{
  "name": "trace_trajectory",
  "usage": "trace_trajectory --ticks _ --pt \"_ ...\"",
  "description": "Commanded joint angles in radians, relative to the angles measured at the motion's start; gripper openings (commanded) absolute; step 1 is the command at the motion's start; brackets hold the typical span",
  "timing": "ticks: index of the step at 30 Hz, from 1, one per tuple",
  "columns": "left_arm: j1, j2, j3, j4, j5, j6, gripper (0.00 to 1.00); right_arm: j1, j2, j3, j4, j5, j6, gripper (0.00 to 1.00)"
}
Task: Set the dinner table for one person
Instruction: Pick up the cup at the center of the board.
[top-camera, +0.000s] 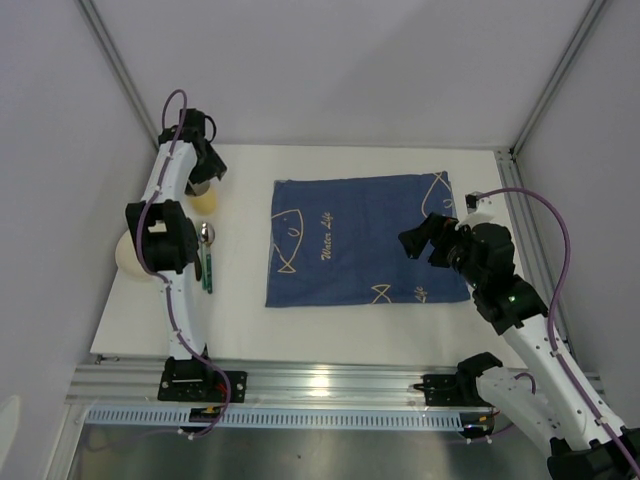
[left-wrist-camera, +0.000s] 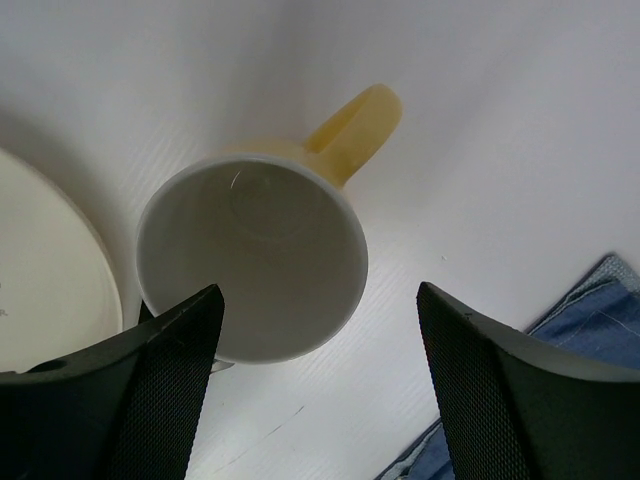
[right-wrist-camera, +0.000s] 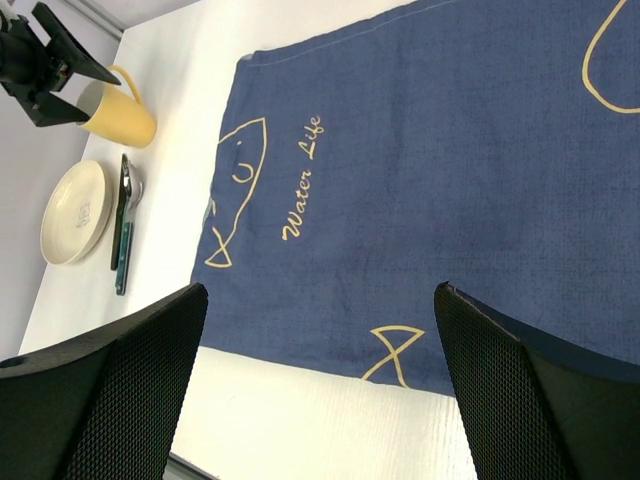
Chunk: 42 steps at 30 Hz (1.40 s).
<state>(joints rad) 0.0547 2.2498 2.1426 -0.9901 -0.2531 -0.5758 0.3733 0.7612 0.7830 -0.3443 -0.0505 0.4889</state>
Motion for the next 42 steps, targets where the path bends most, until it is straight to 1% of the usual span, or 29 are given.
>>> trace_trajectory --ticks 1,21,27,29,32,33,34,37,42 --pt "-0.003 0.017 0.028 -0.002 0.021 -0.004 0.82 0.007 -0.008 0.001 0.019 0.006 0.008 0.99" --pt "-0.001 0.033 -0.007 0.010 0.021 0.007 0.81 0.018 0.009 -0.004 0.027 0.008 0.007 0.99" --pt "-0.003 0.037 -0.009 0.010 0.025 0.008 0.79 0.019 0.009 -0.004 0.024 0.009 0.008 0.99" --pt "-0.003 0.042 -0.010 0.008 0.023 0.013 0.77 0.019 0.006 -0.002 0.019 0.012 0.007 0.99" --pt "-0.003 0.053 -0.007 0.005 0.029 0.022 0.69 0.019 0.003 -0.004 0.018 0.015 0.008 0.99" --pt "-0.001 0.054 -0.012 0.004 0.037 0.024 0.64 0.019 0.000 -0.002 0.016 0.017 0.008 0.99" --pt "-0.001 0.057 -0.013 0.004 0.038 0.024 0.62 0.019 0.000 -0.002 0.014 0.018 0.010 0.99" --pt "-0.001 0.063 -0.010 0.002 0.044 0.022 0.59 0.019 -0.003 -0.004 0.010 0.021 0.008 1.00" --pt "-0.003 0.062 -0.013 0.004 0.043 0.025 0.58 0.019 -0.008 -0.005 0.005 0.018 0.008 1.00"
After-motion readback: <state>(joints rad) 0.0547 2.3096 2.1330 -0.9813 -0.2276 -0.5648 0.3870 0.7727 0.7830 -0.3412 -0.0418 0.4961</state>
